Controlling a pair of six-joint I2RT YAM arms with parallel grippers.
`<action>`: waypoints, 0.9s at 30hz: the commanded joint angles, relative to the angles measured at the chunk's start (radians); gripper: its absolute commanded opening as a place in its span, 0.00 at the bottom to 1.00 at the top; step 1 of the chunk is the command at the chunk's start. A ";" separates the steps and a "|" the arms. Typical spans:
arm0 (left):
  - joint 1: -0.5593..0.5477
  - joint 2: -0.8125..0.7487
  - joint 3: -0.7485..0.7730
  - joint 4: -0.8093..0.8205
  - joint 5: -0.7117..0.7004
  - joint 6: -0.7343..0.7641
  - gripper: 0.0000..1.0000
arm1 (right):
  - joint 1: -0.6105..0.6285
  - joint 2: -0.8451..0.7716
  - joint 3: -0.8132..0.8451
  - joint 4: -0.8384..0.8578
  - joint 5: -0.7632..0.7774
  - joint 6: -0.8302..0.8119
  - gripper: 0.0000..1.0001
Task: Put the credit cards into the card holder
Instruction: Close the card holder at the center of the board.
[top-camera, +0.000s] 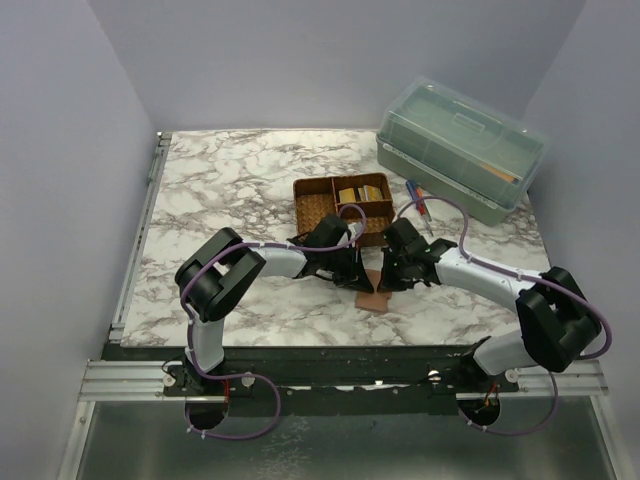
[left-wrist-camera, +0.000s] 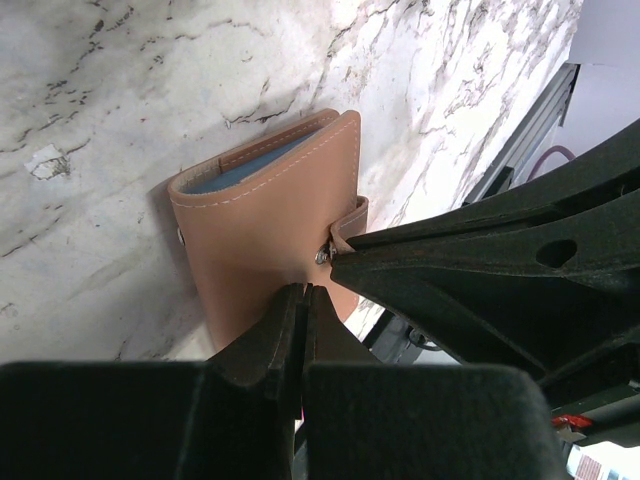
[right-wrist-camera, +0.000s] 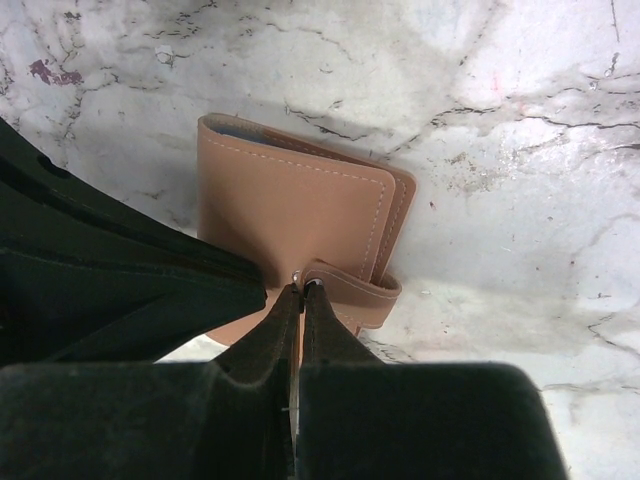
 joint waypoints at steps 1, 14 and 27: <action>-0.017 0.008 -0.023 -0.099 -0.030 0.041 0.00 | 0.004 0.059 0.006 0.041 -0.025 -0.007 0.00; -0.017 0.018 -0.011 -0.099 -0.025 0.046 0.00 | 0.004 0.138 0.061 -0.032 -0.044 0.024 0.00; 0.004 -0.039 0.018 -0.141 -0.019 0.052 0.01 | 0.071 0.284 0.122 -0.128 0.083 0.166 0.00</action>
